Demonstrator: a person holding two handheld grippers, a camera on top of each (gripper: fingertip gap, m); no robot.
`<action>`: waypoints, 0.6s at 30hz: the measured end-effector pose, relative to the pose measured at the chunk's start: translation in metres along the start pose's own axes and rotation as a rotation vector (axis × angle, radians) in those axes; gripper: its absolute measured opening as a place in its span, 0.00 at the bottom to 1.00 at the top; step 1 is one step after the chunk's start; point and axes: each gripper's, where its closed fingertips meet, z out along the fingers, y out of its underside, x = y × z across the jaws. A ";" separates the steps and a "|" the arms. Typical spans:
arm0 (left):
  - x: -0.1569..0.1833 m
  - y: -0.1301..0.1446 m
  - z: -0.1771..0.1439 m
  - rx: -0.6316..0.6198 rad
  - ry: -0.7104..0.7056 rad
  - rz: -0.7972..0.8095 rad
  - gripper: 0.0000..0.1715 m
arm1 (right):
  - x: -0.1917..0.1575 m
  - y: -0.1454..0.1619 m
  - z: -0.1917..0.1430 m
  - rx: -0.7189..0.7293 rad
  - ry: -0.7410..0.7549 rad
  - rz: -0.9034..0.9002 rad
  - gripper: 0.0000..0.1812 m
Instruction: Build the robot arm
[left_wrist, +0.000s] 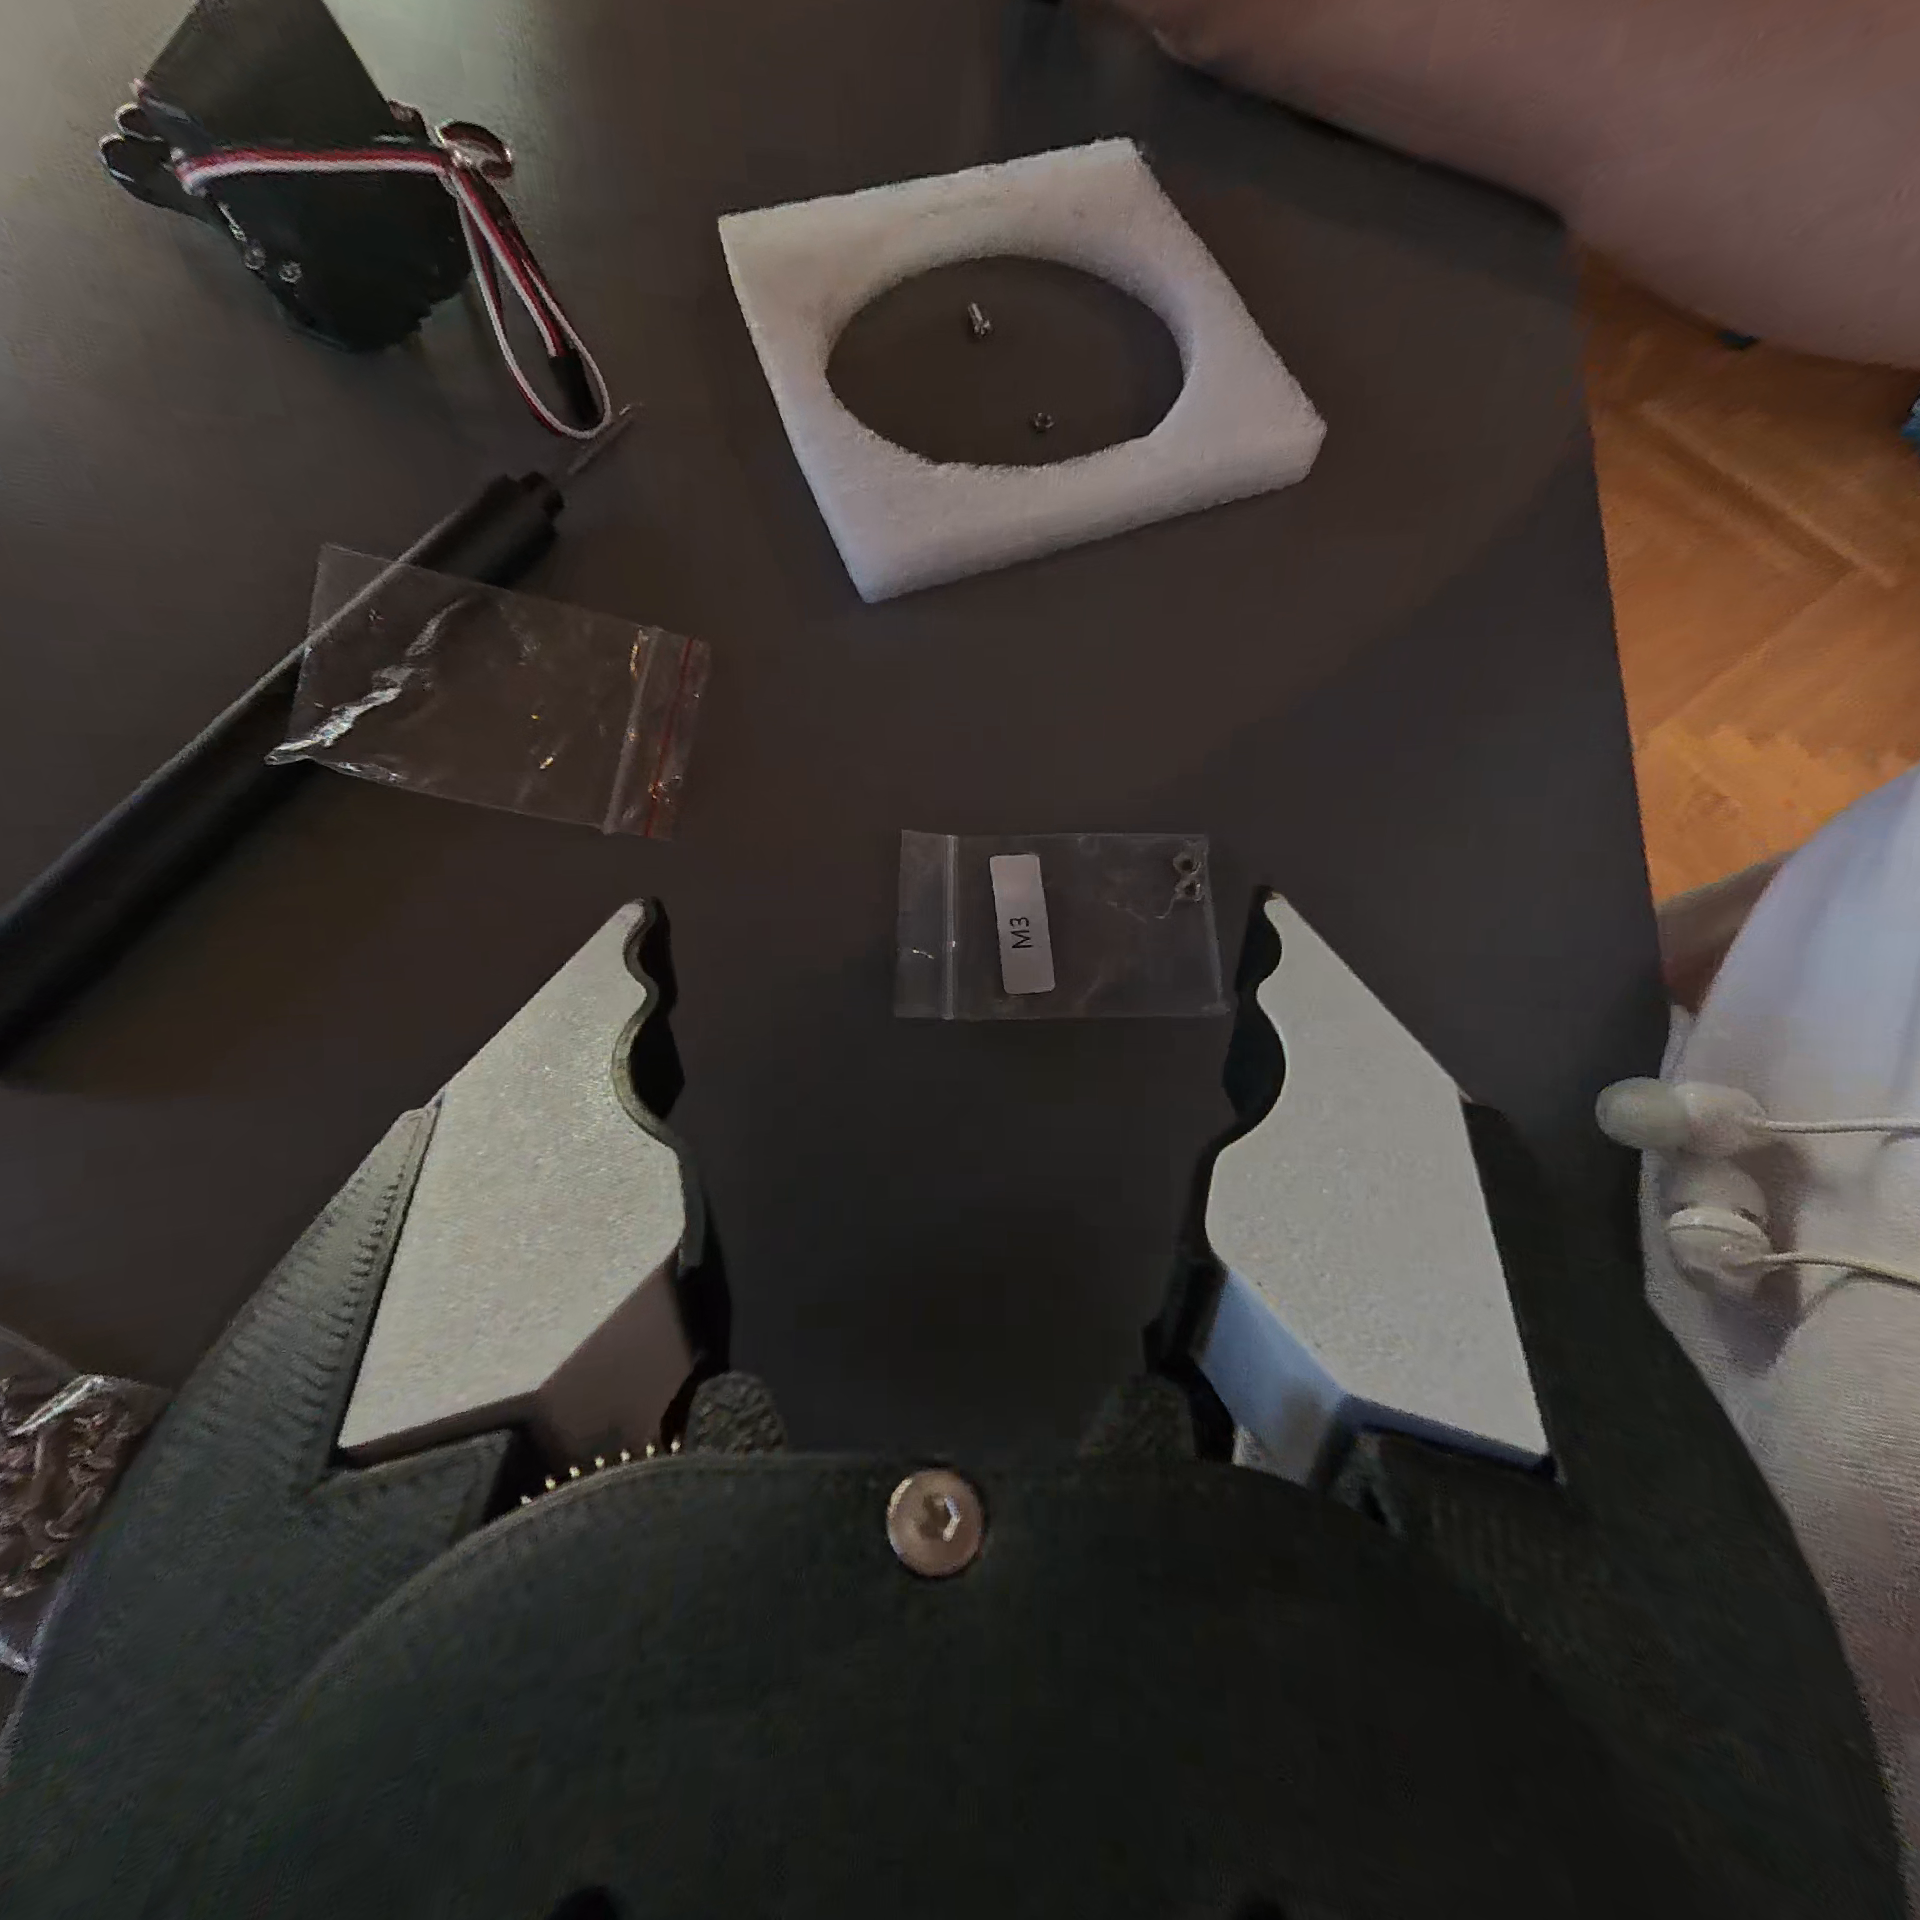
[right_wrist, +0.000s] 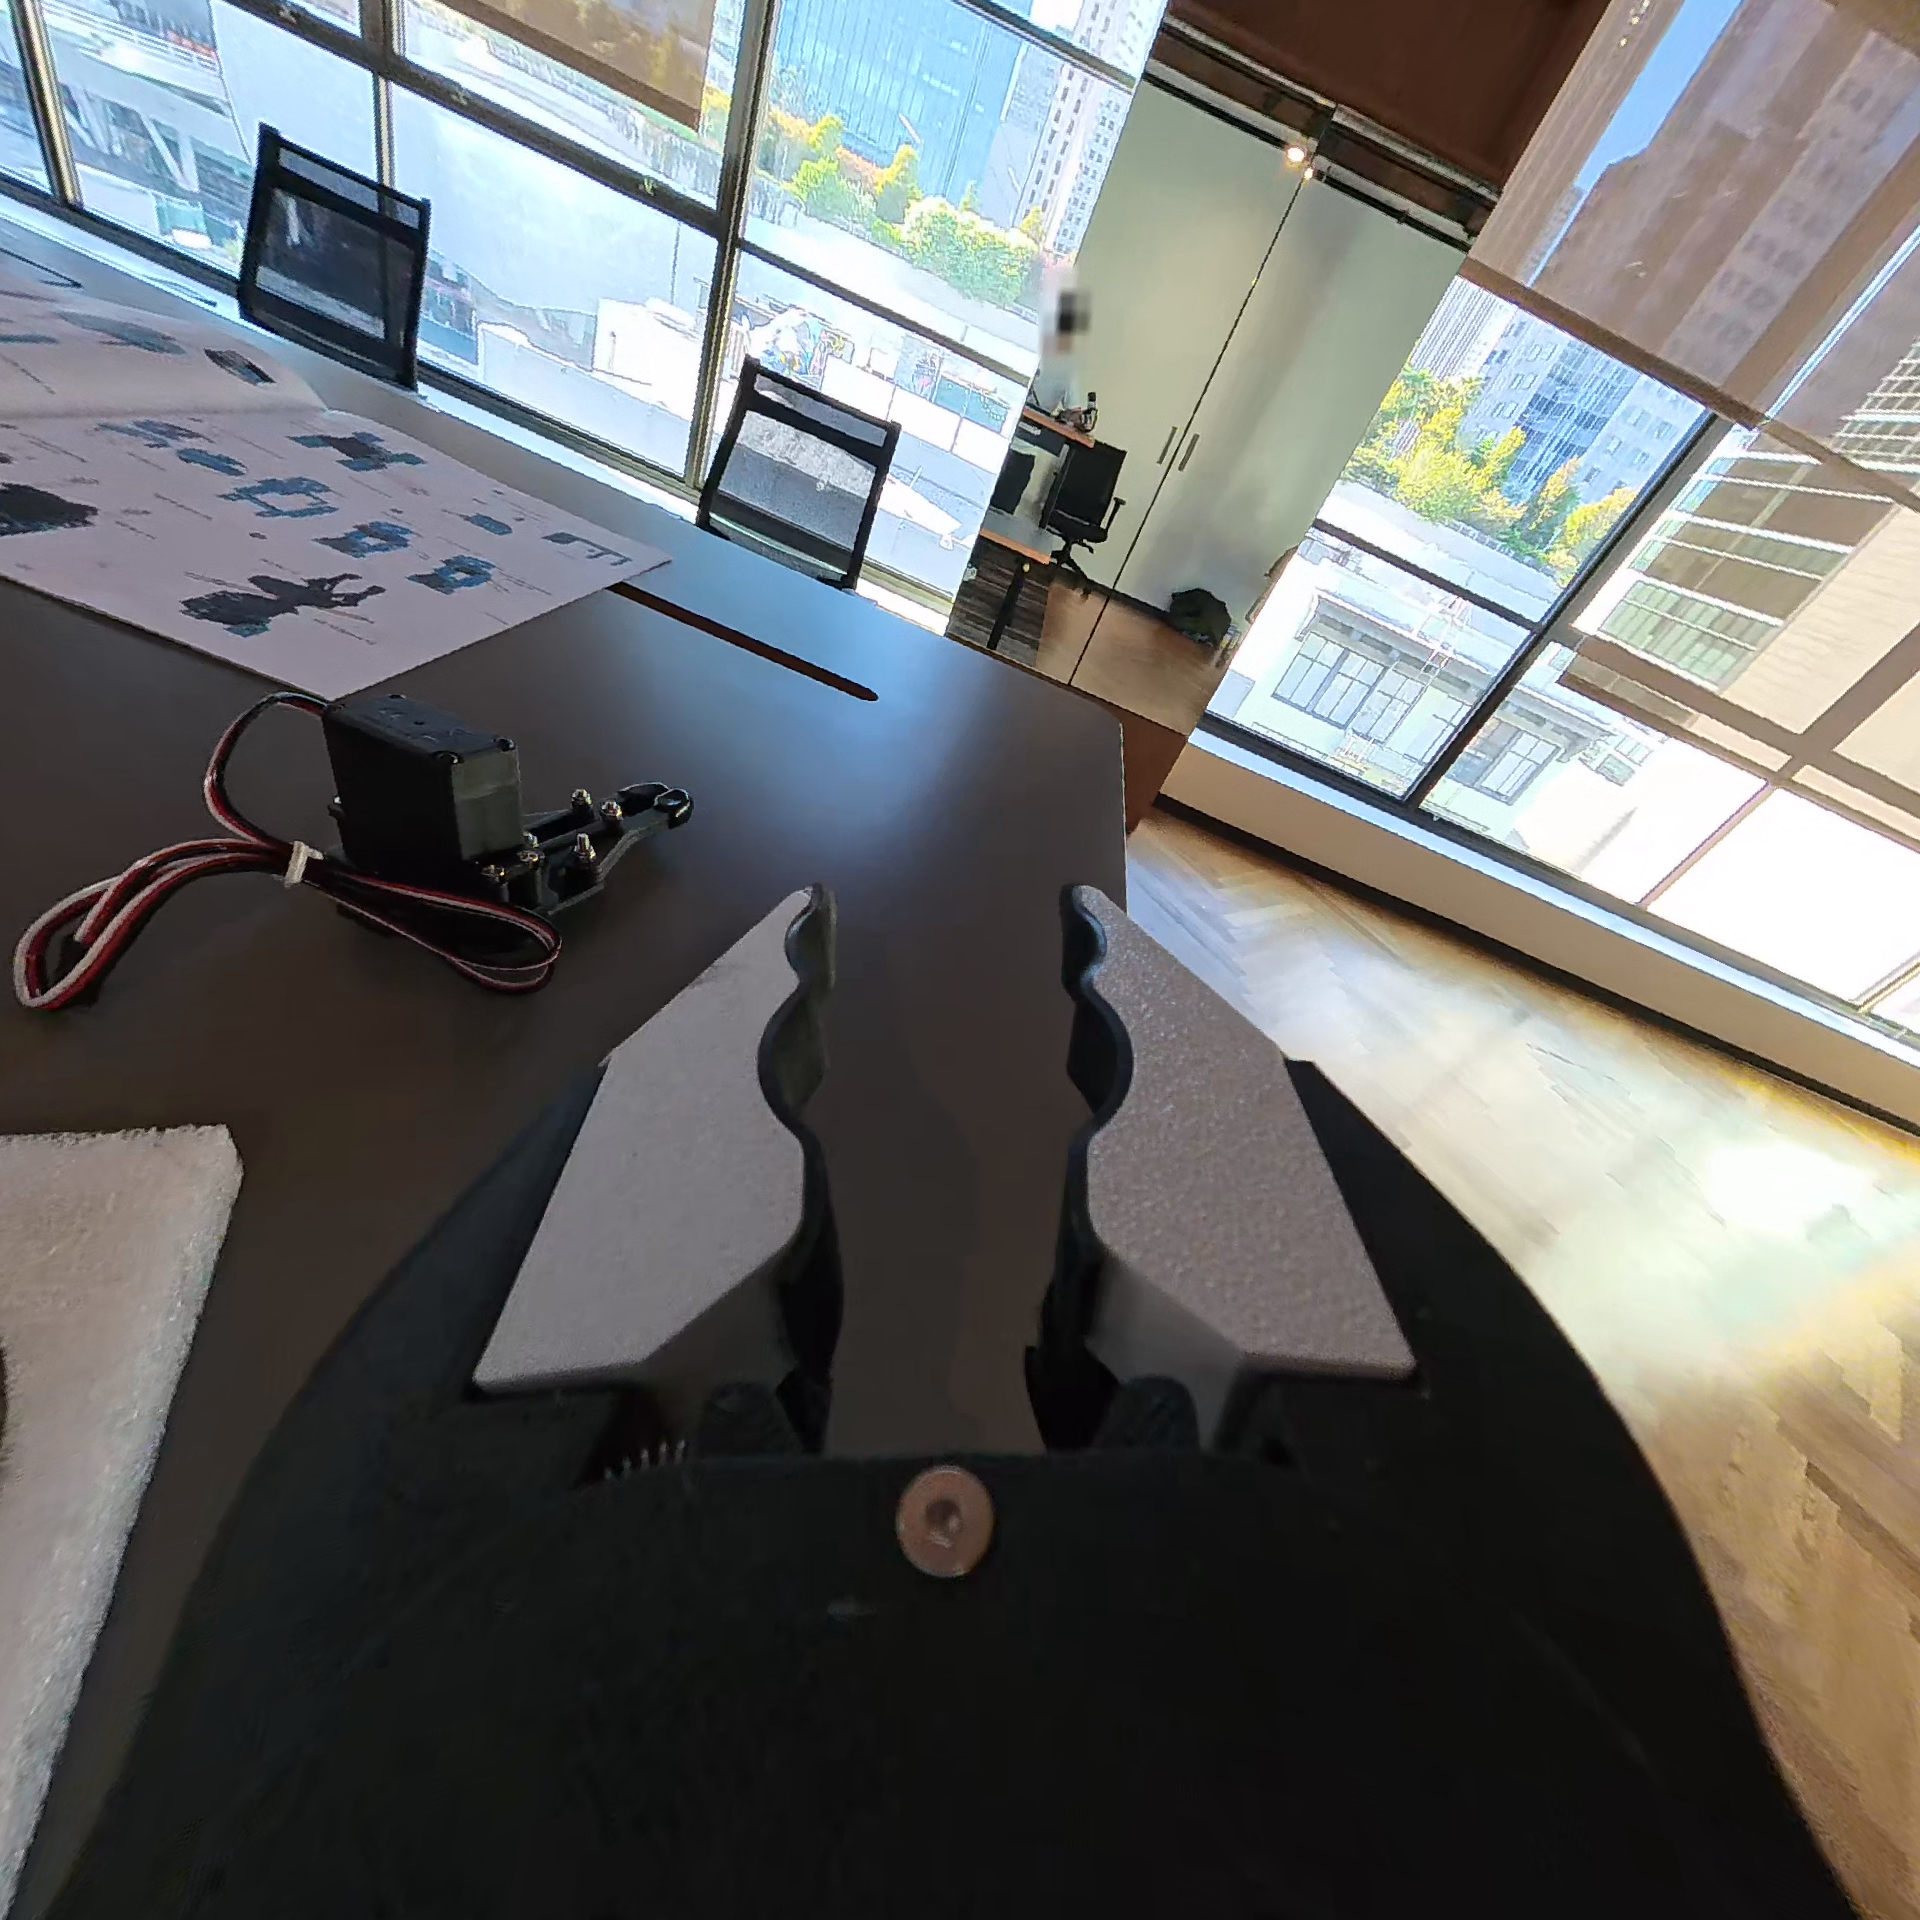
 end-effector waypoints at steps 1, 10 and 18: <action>0.000 0.002 0.001 -0.014 -0.010 0.015 0.63 | 0.001 -0.001 0.000 0.004 -0.001 0.008 0.24; -0.004 0.006 0.002 -0.042 -0.050 0.059 0.58 | -0.022 -0.019 -0.020 0.036 -0.109 0.009 0.19; -0.006 0.004 0.004 -0.038 -0.056 0.049 0.52 | -0.146 -0.021 -0.101 -0.262 -0.764 0.139 0.14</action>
